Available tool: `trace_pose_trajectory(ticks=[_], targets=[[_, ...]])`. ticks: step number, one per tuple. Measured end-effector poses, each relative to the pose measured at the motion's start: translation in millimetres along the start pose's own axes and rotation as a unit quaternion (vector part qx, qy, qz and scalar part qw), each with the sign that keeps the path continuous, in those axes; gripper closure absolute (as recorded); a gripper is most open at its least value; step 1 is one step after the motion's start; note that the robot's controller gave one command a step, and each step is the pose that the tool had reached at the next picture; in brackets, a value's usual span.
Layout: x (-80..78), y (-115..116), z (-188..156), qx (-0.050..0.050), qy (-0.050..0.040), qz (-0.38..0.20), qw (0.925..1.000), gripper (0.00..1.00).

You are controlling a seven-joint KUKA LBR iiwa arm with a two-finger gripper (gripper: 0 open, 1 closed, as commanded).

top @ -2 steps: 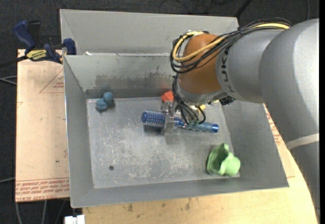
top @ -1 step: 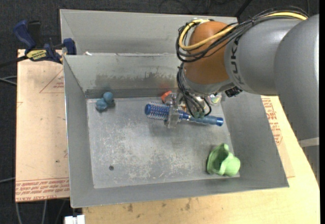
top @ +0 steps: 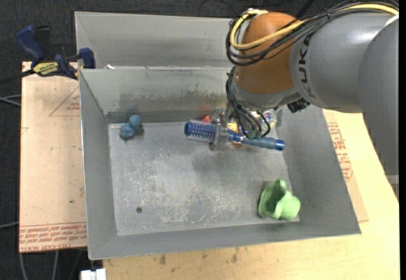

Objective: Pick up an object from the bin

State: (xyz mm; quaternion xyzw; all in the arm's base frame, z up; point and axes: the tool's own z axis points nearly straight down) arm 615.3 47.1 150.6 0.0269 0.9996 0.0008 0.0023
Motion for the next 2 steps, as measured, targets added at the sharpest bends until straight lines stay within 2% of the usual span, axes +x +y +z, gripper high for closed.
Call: trace_pose_trajectory(ticks=[2], targets=[[-0.8,0.2,-24.0,0.001,0.0014,-0.001,1.0000,1.00]])
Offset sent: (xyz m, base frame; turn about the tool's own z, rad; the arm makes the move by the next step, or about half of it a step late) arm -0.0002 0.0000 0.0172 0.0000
